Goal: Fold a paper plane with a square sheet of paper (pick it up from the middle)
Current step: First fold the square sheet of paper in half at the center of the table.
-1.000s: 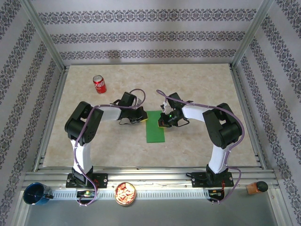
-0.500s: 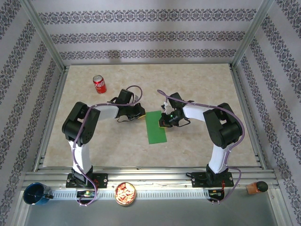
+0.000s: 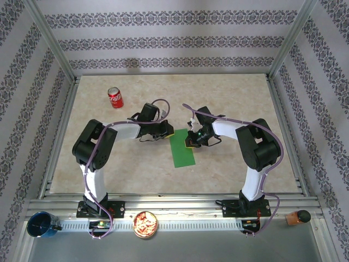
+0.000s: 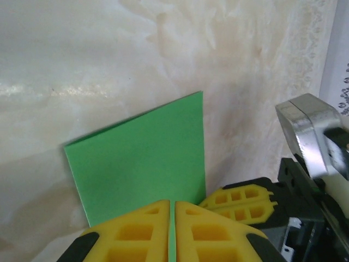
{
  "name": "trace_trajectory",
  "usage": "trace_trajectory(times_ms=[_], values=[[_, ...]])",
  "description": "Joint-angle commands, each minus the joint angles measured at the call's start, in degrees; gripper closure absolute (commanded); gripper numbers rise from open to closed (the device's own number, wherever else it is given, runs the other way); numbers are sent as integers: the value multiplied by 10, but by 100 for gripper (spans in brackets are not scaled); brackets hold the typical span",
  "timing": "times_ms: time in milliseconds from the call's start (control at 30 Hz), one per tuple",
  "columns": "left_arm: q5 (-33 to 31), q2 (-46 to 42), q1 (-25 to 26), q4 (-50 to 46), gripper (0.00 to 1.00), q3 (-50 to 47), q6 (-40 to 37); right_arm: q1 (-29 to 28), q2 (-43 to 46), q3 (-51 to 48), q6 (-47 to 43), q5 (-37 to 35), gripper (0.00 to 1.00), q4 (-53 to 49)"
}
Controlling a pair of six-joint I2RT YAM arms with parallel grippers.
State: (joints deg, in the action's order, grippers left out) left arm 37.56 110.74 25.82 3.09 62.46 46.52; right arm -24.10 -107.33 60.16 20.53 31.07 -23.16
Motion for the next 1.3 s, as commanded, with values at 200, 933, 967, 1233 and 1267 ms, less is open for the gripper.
trace_trajectory(times_ms=[200, 933, 967, 1233, 1267], values=[[-33, 61, -5, 10, 89, 26, -9, 8, -33, -28, -12, -65, 100, -65], [-92, 38, -42, -78, 83, 61, 9, 9, -29, -36, -10, -59, 100, -57], [-88, 22, -39, -82, 82, 63, 4, 9, -29, -37, -6, -59, 100, -55], [-96, -66, 10, -120, 81, 41, -21, 9, -27, -29, 1, -53, 100, -55], [-93, -73, 19, -118, 82, 34, -23, 9, -26, -27, 1, -53, 100, -56]])
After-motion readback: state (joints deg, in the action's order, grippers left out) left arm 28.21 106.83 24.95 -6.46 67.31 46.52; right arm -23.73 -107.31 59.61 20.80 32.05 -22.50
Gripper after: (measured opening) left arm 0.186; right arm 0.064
